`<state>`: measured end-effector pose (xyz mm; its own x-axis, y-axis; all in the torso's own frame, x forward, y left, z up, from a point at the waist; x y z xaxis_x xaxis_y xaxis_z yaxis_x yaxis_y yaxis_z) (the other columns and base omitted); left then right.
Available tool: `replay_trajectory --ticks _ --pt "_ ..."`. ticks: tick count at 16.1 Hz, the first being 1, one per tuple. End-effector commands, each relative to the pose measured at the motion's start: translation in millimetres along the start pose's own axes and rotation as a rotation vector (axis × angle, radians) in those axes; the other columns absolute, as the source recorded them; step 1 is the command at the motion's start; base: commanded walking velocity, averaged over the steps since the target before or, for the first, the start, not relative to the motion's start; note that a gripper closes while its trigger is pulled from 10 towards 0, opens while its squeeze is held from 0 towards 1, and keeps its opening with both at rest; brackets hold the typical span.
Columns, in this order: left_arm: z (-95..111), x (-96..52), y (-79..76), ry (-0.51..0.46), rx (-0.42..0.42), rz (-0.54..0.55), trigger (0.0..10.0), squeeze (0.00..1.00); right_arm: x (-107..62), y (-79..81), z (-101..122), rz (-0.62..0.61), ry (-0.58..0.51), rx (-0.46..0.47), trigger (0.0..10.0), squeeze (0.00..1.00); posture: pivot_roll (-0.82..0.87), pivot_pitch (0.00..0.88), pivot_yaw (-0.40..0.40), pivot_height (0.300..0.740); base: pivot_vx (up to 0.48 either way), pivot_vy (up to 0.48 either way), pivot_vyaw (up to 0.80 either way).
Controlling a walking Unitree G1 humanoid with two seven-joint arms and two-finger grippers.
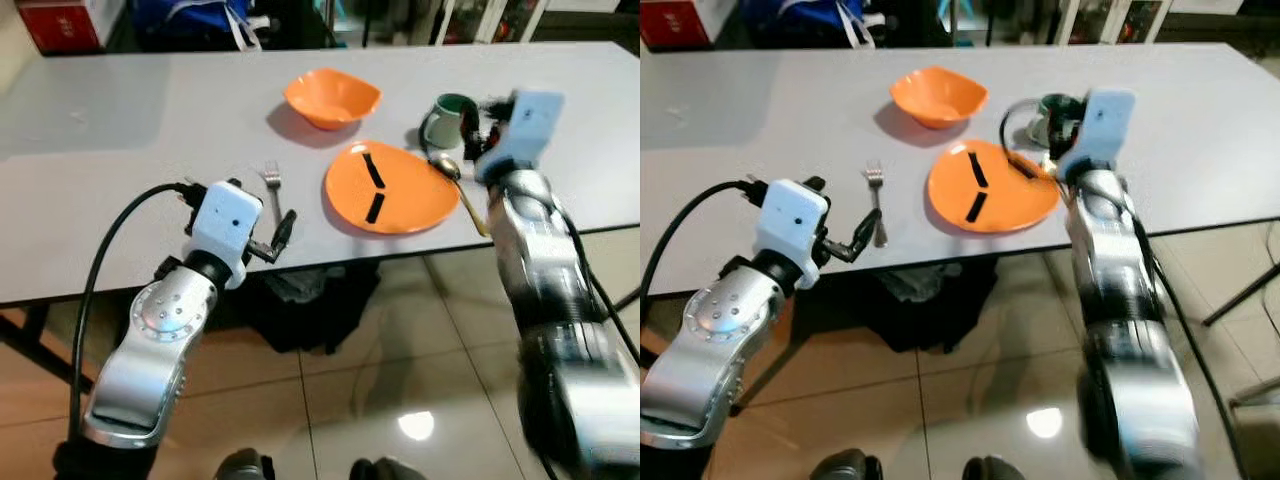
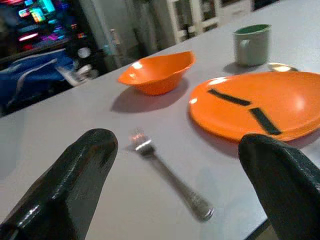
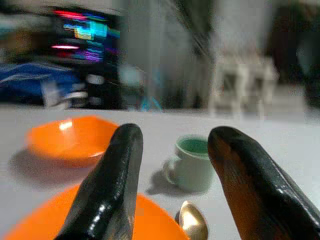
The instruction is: Setting the table
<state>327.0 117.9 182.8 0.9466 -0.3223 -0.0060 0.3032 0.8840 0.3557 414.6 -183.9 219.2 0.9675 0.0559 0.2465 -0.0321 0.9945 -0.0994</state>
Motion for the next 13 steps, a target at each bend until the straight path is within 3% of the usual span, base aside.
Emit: replay_trajectory --ticks 1,3,6,9,13 --pt "-14 -3.8 -3.8 0.043 -0.023 0.015 10.0 0.00 -26.6 17.2 -7 0.102 0.039 -0.022 10.0 0.00 -0.03 0.000 0.012 0.740 0.000 0.000 0.00" --pt "-15 -5.3 -7.0 0.032 -0.086 0.026 10.0 0.00 -53.8 31.6 -19 0.161 0.077 0.012 10.0 0.00 -0.05 0.000 0.021 0.740 0.139 0.000 0.00" --pt "-8 2.2 -2.6 0.003 -0.071 0.050 10.0 0.00 -75.8 32.6 -21 0.086 0.118 0.053 10.0 0.00 -0.03 0.000 0.014 0.740 0.334 0.000 0.67" --pt "-4 3.7 2.0 -0.009 -0.072 0.061 10.0 0.00 -79.5 26.2 -22 -0.005 0.138 0.098 10.0 0.00 -0.03 0.000 0.017 0.740 0.334 0.000 0.80" --pt "1 9.3 -3.8 -0.030 -0.084 0.029 10.0 0.00 -80.2 19.8 -20 -0.044 0.154 0.107 10.0 0.00 -0.04 0.000 0.018 0.740 0.338 0.000 0.00"
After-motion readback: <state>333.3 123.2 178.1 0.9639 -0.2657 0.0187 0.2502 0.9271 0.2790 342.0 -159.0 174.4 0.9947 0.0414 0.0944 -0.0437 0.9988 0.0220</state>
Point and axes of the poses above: a point about 5 cm out from each wrist's last joint towards the gripper, its own x axis pointing out of the wrist towards the gripper, its own z axis along the axis of the wrist's last joint, y = z × x, the point moved 6 cm from there along x, pointing out of the wrist towards the gripper, and after that the axes turned 2 degrees about x, right-handed, at the moved point
